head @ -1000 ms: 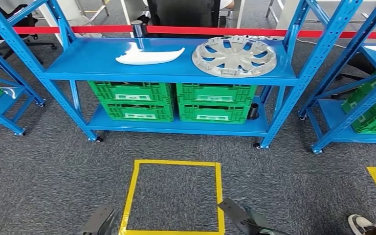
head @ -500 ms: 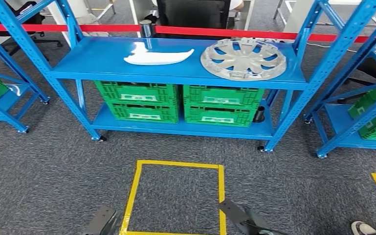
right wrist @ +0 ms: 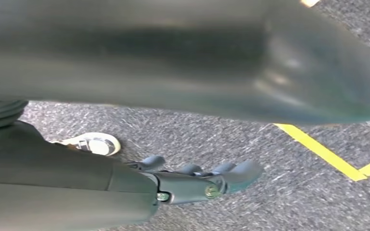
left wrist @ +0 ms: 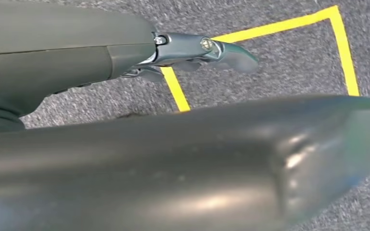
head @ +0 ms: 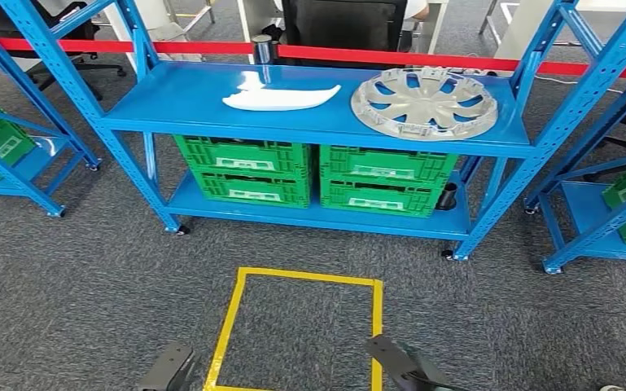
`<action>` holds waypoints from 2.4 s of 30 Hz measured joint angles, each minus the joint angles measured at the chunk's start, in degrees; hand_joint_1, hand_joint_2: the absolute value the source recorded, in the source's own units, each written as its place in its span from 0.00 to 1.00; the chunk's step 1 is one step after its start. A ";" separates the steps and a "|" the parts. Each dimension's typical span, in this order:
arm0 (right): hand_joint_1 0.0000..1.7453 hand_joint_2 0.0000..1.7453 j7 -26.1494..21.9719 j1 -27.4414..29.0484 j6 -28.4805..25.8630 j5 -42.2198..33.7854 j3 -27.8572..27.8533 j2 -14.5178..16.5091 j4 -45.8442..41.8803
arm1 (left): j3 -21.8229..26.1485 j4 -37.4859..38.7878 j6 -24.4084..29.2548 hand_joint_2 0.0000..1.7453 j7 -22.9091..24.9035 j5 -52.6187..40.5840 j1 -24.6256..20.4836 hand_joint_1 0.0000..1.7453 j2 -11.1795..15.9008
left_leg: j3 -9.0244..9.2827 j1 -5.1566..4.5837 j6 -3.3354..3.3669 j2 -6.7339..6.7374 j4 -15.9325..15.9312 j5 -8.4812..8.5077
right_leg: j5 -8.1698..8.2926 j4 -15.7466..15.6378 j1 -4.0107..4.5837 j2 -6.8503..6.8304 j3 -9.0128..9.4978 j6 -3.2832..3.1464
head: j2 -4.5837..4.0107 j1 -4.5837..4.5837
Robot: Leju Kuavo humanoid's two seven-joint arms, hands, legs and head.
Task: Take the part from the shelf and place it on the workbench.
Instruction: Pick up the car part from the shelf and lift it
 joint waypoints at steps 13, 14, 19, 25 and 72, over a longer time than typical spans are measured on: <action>0.00 0.00 -0.68 0.29 -0.55 -0.06 -0.31 0.04 0.01 | 0.00 0.02 -0.17 0.00 -0.04 -0.15 -0.02 0.00 0.07 | -1.25 0.17 -0.49 0.72 0.75 1.09 | -1.22 -0.34 0.10 -0.16 1.84 -0.46 | 0.01 -0.19; 0.00 0.00 -0.60 0.27 -0.54 -0.02 -0.31 0.06 0.01 | 0.00 0.03 -0.18 0.00 -0.04 -0.14 0.04 0.00 0.07 | -1.14 0.04 -0.19 0.67 0.43 0.81 | -1.24 -0.40 0.14 -0.19 1.83 -0.12 | 0.00 -0.16; 0.00 0.00 0.04 0.11 -0.53 0.28 -0.31 0.08 -0.02 | 0.00 0.05 -0.19 0.00 -0.05 0.18 0.18 0.00 0.14 | -0.59 0.30 1.57 0.58 -0.48 1.09 | -4.65 5.14 -0.08 -0.10 -0.61 1.32 | 0.01 -0.07; 0.00 0.00 0.20 0.25 -0.45 0.31 -0.31 0.08 0.01 | 0.00 0.12 -0.19 0.00 -0.07 0.22 0.28 0.00 0.10 | 0.06 0.27 1.63 0.30 -0.35 0.43 | -2.98 9.38 -0.19 -0.08 -4.04 1.53 | 0.00 -0.06; 0.00 0.00 0.05 0.51 0.29 0.56 -0.79 -0.14 0.03 | -1.67 -12.56 4.67 0.00 -11.83 -12.33 -6.11 0.00 -0.33 | -4.32 0.31 -0.82 0.62 5.82 1.11 | -0.98 -0.74 0.03 0.34 2.34 -1.19 | 0.00 -0.32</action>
